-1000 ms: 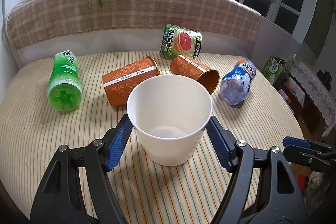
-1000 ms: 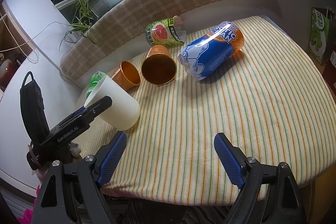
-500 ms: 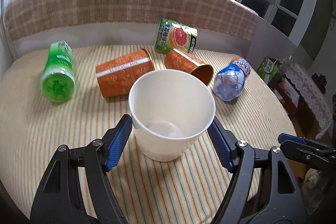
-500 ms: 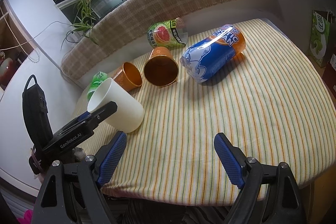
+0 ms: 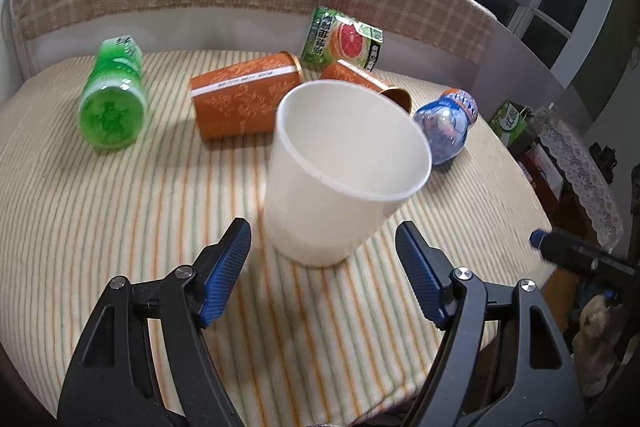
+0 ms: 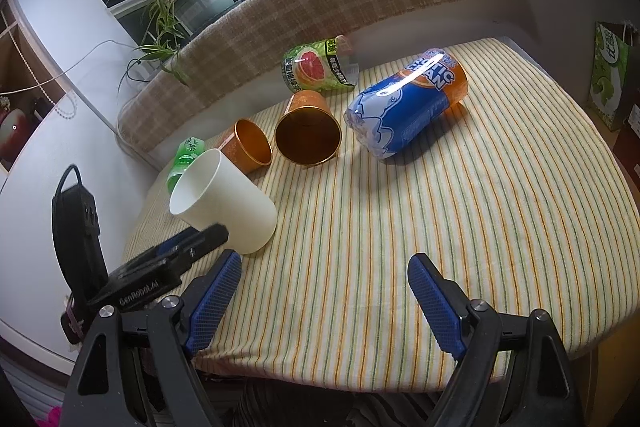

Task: Flip cup upright

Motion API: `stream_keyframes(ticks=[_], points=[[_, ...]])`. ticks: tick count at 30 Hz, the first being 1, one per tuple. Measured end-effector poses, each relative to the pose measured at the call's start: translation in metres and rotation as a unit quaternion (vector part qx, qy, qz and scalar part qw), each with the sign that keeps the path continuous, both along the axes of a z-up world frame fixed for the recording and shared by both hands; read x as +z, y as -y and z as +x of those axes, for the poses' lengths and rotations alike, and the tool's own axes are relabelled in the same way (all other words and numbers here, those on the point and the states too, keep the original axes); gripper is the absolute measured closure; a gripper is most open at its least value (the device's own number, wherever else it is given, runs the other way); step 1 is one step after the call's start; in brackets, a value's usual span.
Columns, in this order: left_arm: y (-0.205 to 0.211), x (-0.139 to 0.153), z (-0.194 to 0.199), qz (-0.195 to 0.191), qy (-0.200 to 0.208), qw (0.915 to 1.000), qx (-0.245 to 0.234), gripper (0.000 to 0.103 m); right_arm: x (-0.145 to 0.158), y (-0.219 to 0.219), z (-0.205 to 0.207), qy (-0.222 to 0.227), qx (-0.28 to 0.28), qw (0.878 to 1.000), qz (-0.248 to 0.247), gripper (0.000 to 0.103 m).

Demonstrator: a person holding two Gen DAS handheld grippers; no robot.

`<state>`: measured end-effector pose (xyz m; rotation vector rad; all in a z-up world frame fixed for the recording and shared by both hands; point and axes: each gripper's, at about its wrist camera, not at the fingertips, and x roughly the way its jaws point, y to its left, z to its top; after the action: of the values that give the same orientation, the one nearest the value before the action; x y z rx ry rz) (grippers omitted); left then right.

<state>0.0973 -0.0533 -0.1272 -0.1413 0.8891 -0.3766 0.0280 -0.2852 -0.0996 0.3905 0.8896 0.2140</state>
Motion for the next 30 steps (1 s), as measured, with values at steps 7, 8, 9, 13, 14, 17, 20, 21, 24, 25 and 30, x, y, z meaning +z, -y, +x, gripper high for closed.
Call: stream_keyframes(ticks=[7,8,9,13,14,17,20,21,24,25,30], points=[[-0.024,0.021,-0.031,0.023,0.057,0.997,0.047,0.026,0.02,-0.01,-0.005,0.048,-0.002,0.998,-0.04,0.016],[-0.027,0.027,-0.035,0.028,0.071,0.9956,0.055,0.026,0.023,-0.013,-0.006,0.059,-0.004,0.997,-0.052,0.015],[-0.029,0.033,-0.039,0.033,0.085,0.9939,0.062,0.026,0.027,-0.016,-0.007,0.072,-0.005,0.995,-0.066,0.015],[-0.033,0.056,-0.054,0.051,0.141,0.9848,0.088,0.021,0.043,-0.028,-0.016,0.119,-0.01,0.987,-0.111,0.011],[-0.034,0.062,-0.057,0.053,0.155,0.9821,0.093,0.016,0.046,-0.031,-0.017,0.13,-0.012,0.984,-0.12,0.01],[-0.033,0.076,-0.068,0.062,0.191,0.974,0.104,0.011,0.056,-0.037,-0.022,0.162,-0.021,0.976,-0.142,0.004],[-0.034,0.086,-0.077,0.067,0.213,0.9682,0.111,0.011,0.062,-0.037,-0.025,0.181,-0.034,0.972,-0.147,0.0],[-0.034,0.089,-0.079,0.067,0.219,0.9666,0.114,0.01,0.064,-0.036,-0.027,0.186,-0.039,0.971,-0.147,0.0],[-0.035,0.097,-0.088,0.065,0.238,0.9612,0.124,0.0,0.067,-0.033,-0.028,0.192,-0.052,0.97,-0.141,0.0],[-0.036,0.099,-0.091,0.066,0.245,0.9585,0.13,0.0,0.067,-0.032,-0.028,0.193,-0.055,0.97,-0.139,0.0],[-0.038,0.107,-0.095,0.071,0.26,0.9529,0.14,0.0,0.067,-0.031,-0.028,0.193,-0.062,0.97,-0.138,0.0]])
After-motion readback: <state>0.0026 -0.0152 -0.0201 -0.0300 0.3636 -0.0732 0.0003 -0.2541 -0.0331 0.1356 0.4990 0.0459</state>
